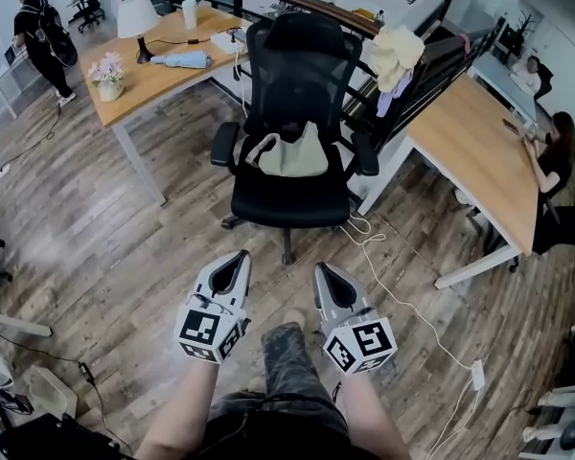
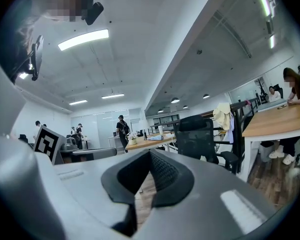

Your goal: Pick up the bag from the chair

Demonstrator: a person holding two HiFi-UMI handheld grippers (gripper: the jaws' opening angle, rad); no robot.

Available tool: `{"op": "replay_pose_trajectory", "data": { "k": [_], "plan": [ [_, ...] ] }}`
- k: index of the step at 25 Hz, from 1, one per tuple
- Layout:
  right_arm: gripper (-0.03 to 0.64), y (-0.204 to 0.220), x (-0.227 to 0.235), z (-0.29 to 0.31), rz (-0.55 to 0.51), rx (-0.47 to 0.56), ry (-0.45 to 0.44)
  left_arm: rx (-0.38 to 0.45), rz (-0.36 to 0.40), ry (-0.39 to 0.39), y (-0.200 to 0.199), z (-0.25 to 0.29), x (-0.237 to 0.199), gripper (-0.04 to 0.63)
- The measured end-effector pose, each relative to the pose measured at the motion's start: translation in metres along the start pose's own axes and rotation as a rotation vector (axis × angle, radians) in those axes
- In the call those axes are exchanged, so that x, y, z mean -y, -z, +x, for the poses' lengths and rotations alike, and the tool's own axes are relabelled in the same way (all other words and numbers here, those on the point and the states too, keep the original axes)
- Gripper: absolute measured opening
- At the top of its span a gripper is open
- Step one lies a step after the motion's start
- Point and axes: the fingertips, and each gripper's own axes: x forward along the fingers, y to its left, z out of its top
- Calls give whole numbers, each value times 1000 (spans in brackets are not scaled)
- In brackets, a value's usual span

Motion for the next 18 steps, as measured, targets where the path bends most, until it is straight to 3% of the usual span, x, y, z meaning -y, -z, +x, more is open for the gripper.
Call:
{"op": "replay_pose_trajectory", "data": {
  "k": [18],
  "plan": [
    [8, -16, 123, 130, 9, -68, -70, -42, -35, -23, 3, 171, -36, -3]
  ]
}}
